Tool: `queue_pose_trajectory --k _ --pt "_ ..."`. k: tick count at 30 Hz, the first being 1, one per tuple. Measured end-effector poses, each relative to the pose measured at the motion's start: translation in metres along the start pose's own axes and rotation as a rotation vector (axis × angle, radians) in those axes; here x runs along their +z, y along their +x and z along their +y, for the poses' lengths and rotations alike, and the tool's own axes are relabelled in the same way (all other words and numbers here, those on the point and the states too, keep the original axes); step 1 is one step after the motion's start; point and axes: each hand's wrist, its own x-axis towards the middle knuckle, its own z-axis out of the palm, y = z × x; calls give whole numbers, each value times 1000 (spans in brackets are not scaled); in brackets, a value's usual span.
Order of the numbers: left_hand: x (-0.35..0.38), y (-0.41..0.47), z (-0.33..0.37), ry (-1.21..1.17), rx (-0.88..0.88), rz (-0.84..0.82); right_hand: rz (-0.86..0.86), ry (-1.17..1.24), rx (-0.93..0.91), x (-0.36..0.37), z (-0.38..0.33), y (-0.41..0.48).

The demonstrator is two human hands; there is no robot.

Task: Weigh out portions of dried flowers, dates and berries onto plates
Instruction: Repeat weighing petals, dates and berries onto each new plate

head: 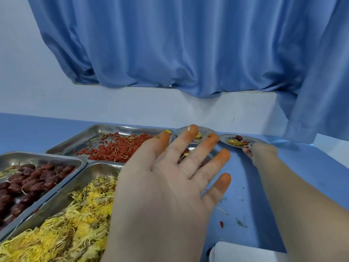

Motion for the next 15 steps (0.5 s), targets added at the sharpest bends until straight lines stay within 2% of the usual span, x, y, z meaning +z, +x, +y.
queue_pose_trajectory --k 1,5,8,15 --pt "0 0 -1 12 -8 17 -1 -22 7 2 2 5" --pt "2 3 -4 25 -34 39 -177 -182 -53 14 1 15" --pt "2 4 -6 29 -28 55 -127 -275 -91 21 -1 19" --pt "-1 6 -7 28 -17 58 -211 -253 -42 16 -8 9"
